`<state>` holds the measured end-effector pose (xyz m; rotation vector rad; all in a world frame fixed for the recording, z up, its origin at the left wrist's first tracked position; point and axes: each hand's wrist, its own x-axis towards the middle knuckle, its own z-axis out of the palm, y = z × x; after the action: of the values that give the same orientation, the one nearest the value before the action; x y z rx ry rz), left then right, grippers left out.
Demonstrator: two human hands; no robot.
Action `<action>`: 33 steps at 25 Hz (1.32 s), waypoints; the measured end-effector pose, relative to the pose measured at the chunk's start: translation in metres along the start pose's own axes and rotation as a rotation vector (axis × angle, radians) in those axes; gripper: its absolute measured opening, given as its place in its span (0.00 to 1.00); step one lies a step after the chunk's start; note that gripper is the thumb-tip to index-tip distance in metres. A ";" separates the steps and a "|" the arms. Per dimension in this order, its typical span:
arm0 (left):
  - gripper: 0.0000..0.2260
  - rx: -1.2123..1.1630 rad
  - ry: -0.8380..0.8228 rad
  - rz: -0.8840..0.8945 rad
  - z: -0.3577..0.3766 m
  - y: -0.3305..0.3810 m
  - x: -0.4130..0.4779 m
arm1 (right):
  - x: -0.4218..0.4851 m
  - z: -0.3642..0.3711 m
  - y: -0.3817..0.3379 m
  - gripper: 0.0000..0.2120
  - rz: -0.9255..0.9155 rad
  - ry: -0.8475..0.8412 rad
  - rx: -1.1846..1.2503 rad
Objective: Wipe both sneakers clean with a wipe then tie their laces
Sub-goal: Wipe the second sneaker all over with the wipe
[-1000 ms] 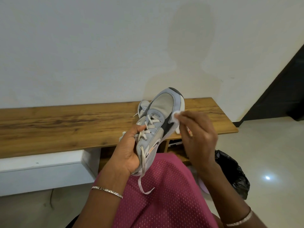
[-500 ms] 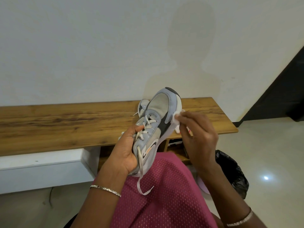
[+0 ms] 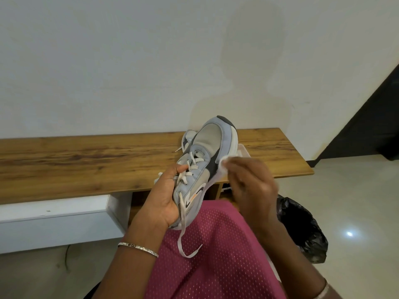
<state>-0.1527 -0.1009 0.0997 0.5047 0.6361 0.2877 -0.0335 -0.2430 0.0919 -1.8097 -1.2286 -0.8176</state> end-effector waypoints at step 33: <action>0.14 0.093 0.031 0.034 0.014 0.002 -0.017 | -0.004 0.009 -0.021 0.08 -0.112 -0.039 -0.049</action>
<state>-0.1572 -0.1118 0.1190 0.6016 0.6739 0.2992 -0.0544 -0.2326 0.0893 -1.8162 -1.3561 -0.8856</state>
